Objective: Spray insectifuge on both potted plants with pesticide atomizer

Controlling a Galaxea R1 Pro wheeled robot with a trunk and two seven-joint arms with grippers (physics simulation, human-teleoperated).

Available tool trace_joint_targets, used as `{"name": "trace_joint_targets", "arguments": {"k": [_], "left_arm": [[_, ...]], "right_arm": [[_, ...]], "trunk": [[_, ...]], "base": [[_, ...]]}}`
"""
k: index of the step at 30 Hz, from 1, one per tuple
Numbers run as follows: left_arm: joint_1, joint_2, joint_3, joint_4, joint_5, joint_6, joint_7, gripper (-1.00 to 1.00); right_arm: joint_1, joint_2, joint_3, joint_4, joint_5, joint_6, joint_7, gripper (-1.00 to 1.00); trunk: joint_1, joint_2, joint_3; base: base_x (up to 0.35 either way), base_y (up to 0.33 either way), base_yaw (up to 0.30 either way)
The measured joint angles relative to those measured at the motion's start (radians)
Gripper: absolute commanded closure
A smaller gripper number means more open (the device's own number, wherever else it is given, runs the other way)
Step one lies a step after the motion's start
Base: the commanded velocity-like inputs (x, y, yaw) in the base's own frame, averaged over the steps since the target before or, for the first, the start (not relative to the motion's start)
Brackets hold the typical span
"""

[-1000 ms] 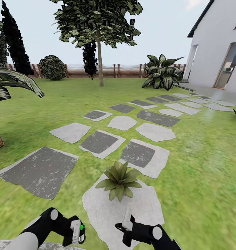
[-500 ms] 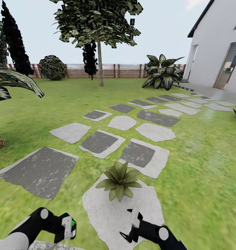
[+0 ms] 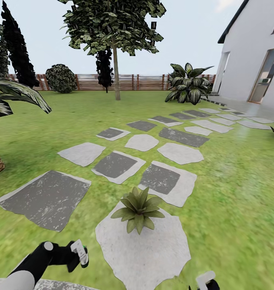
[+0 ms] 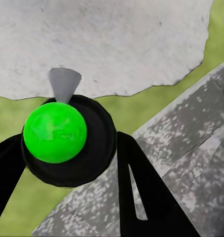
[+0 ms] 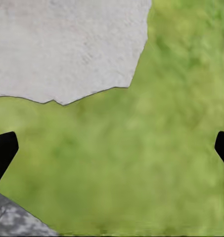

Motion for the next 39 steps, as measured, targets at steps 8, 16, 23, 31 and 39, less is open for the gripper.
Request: {"name": "trace_joint_targets", "arguments": {"k": [8, 16, 23, 31, 39], "left_arm": [[0.0, -0.007, -0.001, 0.0, 0.079, 0.101, 0.003, 1.0], [0.001, -0.009, 0.006, 0.015, 0.093, 0.114, 0.059, 1.0], [0.0, -0.012, 0.002, 0.044, 0.085, 0.208, 0.088, 1.0], [-0.016, -0.039, -0.006, 0.037, 0.082, 0.303, 0.084, 1.0], [-0.112, -0.096, -0.087, 0.028, 0.083, 0.522, 0.0, 1.0]], "right_arm": [[0.002, -0.008, -0.006, 0.054, -0.204, 0.0, -0.113, -1.0], [0.002, -0.009, -0.005, 0.058, -0.271, -0.002, -0.117, -1.0], [0.002, 0.001, -0.004, 0.06, -0.273, -0.001, -0.121, -1.0], [0.003, -0.004, -0.078, 0.057, -0.371, 0.002, -0.123, -1.0], [0.003, -0.01, -0.129, 0.058, -0.438, 0.0, -0.116, -1.0]], "trunk": [[0.0, 0.0, 0.0], [0.0, 0.0, 0.0], [0.0, 0.0, 0.0], [0.0, 0.0, 0.0], [0.0, 0.0, 0.0]], "base": [[0.0, 0.0, 0.0], [0.0, 0.0, 0.0], [0.0, 0.0, 0.0], [0.0, 0.0, 0.0], [0.0, 0.0, 0.0]]}}
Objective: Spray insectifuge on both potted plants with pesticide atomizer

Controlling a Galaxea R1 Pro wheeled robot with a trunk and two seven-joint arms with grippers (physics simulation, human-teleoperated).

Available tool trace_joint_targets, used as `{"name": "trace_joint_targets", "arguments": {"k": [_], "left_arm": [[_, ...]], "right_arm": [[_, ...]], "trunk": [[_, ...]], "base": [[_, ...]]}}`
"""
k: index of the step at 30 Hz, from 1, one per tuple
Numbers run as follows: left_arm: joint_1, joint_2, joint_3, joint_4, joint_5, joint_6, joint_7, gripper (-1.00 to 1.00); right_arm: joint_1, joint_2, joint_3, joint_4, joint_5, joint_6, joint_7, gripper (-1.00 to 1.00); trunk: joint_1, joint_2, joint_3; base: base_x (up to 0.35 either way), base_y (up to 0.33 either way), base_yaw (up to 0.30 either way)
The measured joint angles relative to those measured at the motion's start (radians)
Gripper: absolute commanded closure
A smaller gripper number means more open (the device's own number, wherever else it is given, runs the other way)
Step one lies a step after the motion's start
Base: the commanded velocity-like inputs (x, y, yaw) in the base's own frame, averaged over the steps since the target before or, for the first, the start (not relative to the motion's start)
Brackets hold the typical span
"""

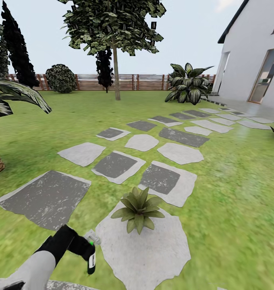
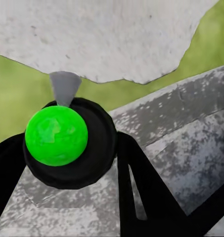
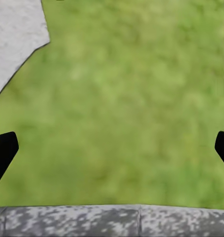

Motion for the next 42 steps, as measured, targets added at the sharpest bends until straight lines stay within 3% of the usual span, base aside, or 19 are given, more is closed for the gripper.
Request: {"name": "trace_joint_targets", "arguments": {"k": [2, 4, 8, 13, 19, 28, 35, 42], "left_arm": [[-0.023, -0.005, -0.026, 0.0, -0.006, 0.035, -0.026, 1.0], [-0.054, -0.004, -0.048, -0.001, -0.005, 0.114, -0.075, 1.0], [-0.065, 0.0, -0.069, -0.02, -0.008, 0.148, -0.117, 1.0], [-0.066, 0.004, -0.123, -0.044, -0.012, 0.164, -0.149, 1.0], [-0.066, 0.0, -0.135, -0.046, -0.013, 0.187, -0.184, 1.0], [-0.063, -0.006, -0.14, -0.045, -0.013, 0.193, -0.189, 1.0], [-0.057, 0.002, -0.188, -0.044, -0.061, 0.194, -0.19, 1.0], [-0.056, 0.006, -0.2, -0.038, -0.083, 0.193, -0.204, 1.0]], "right_arm": [[0.0, 0.0, 0.0, 0.0, 0.0, 0.0, 0.0, -1.0], [0.0, -0.001, 0.0, 0.0, -0.001, 0.0, 0.0, -1.0], [0.0, -0.001, 0.0, 0.0, 0.0, 0.0, 0.001, -1.0], [0.0, -0.005, 0.0, 0.0, 0.0, 0.0, 0.002, -1.0], [0.0, -0.005, 0.0, 0.0, 0.001, 0.0, 0.002, -1.0], [0.0, -0.005, 0.0, 0.0, 0.001, 0.0, 0.001, -1.0], [0.0, -0.005, 0.0, 0.0, 0.001, 0.0, 0.002, -1.0], [0.0, -0.005, 0.0, 0.0, 0.001, 0.0, 0.001, -1.0]], "trunk": [[0.0, 0.0, 0.0], [0.0, 0.0, 0.0], [0.0, 0.0, 0.0], [0.0, 0.0, 0.0], [-0.001, 0.0, 0.0], [0.0, 0.0, 0.0], [0.0, 0.0, 0.0], [0.0, 0.0, 0.0]], "base": [[0.0, 0.0, 0.0], [0.0, 0.0, 0.0], [0.0, 0.0, 0.0], [0.103, 0.0, 0.0], [0.305, 0.0, 0.0], [0.302, -0.103, 0.0], [0.193, -0.066, 0.0], [0.089, -0.003, 0.0]]}}
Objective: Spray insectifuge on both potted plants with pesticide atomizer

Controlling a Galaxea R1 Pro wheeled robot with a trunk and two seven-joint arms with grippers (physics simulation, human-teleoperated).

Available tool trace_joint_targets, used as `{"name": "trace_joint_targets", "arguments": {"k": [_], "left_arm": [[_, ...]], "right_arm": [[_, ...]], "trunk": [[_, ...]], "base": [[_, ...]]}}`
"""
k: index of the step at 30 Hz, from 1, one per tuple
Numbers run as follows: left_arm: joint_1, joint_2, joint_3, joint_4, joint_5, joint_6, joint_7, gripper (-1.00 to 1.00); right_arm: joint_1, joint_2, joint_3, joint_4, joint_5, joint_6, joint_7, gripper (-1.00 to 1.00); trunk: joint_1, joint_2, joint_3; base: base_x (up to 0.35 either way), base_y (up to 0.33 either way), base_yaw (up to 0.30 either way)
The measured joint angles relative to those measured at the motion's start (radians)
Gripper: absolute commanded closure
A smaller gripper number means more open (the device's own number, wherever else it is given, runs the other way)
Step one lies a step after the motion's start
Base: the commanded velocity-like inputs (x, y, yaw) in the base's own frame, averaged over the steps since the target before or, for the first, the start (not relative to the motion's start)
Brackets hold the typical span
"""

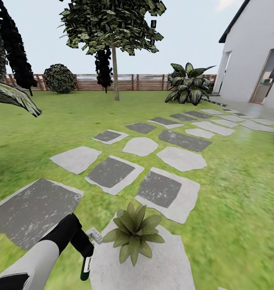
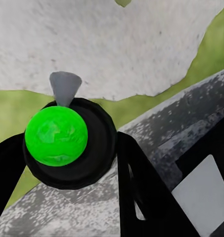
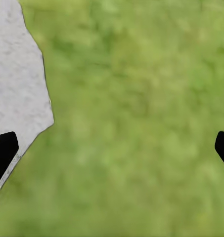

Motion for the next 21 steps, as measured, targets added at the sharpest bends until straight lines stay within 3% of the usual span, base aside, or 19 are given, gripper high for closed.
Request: {"name": "trace_joint_targets", "arguments": {"k": [3, 4, 16, 21], "left_arm": [[0.0, 0.001, 0.0, -0.002, -0.02, 0.0, -0.032, 1.0], [0.002, 0.001, -0.001, -0.001, -0.091, -0.008, -0.086, 1.0], [0.003, 0.007, 0.0, -0.006, -0.091, -0.012, -0.077, 1.0], [0.005, 0.022, 0.0, -0.004, -0.092, -0.013, -0.07, 1.0]], "right_arm": [[0.0, 0.0, 0.0, 0.0, 0.0, 0.0, -0.001, -1.0], [0.0, 0.0, -0.001, -0.004, -0.001, -0.001, -0.005, -1.0], [0.0, 0.0, 0.0, -0.003, -0.001, -0.002, -0.006, -1.0], [0.0, 0.0, 0.0, -0.002, -0.001, -0.001, -0.006, -1.0]], "trunk": [[0.0, 0.0, 0.0], [0.0, 0.0, 0.0], [0.0, 0.0, 0.0], [0.0, 0.0, 0.0]], "base": [[0.168, 0.0, -0.087], [0.002, 0.0, -0.263], [0.0, 0.0, -0.039], [0.0, 0.0, -0.06]]}}
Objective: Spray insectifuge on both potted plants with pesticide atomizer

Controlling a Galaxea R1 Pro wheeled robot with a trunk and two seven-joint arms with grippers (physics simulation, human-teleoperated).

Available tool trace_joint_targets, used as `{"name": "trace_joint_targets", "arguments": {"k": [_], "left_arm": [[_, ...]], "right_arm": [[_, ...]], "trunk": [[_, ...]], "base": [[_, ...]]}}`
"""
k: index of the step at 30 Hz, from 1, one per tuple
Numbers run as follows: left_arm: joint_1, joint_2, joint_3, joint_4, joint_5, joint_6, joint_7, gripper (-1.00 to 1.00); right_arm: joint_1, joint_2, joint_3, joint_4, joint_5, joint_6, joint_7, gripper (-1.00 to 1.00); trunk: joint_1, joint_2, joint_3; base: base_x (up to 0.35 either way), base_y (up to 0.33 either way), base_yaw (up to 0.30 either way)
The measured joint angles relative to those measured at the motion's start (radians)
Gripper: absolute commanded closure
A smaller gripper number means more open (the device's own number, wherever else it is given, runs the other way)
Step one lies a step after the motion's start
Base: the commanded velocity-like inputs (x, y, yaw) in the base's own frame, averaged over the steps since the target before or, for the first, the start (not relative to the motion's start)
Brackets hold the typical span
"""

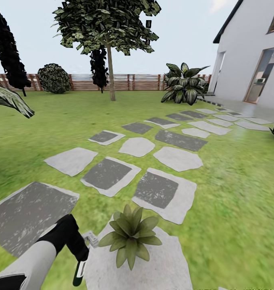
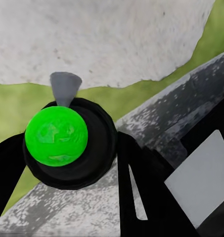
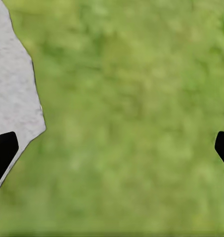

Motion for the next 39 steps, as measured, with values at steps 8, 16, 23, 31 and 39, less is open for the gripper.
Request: {"name": "trace_joint_targets", "arguments": {"k": [8, 16, 23, 31, 39], "left_arm": [[0.029, 0.026, -0.002, 0.005, -0.064, -0.002, 0.001, 1.0], [0.031, 0.026, 0.0, 0.005, -0.063, -0.002, 0.001, 1.0], [0.032, 0.034, 0.001, 0.009, -0.065, -0.002, 0.001, 1.0], [0.019, 0.001, 0.003, -0.005, -0.062, -0.002, 0.001, 1.0], [0.027, 0.101, -0.031, -0.003, -0.067, -0.009, -0.003, 1.0]], "right_arm": [[0.0, -0.001, 0.0, -0.001, 0.001, 0.001, 0.003, -1.0], [0.0, 0.0, 0.0, -0.001, 0.001, 0.001, 0.003, -1.0], [0.0, 0.0, -0.001, -0.002, 0.001, 0.001, 0.003, -1.0], [0.0, 0.0, -0.002, -0.003, 0.0, 0.0, 0.002, -1.0], [0.0, 0.0, -0.001, -0.003, 0.0, 0.001, 0.001, -1.0]], "trunk": [[0.0, 0.0, 0.0], [0.0, 0.0, 0.0], [0.0, 0.0, 0.0], [0.0, 0.0, 0.0], [0.0, 0.0, 0.0]], "base": [[0.005, 0.004, -0.199], [0.003, 0.003, 0.0], [0.162, 0.162, 0.0], [0.011, 0.011, -0.156], [0.0, 0.0, -0.116]]}}
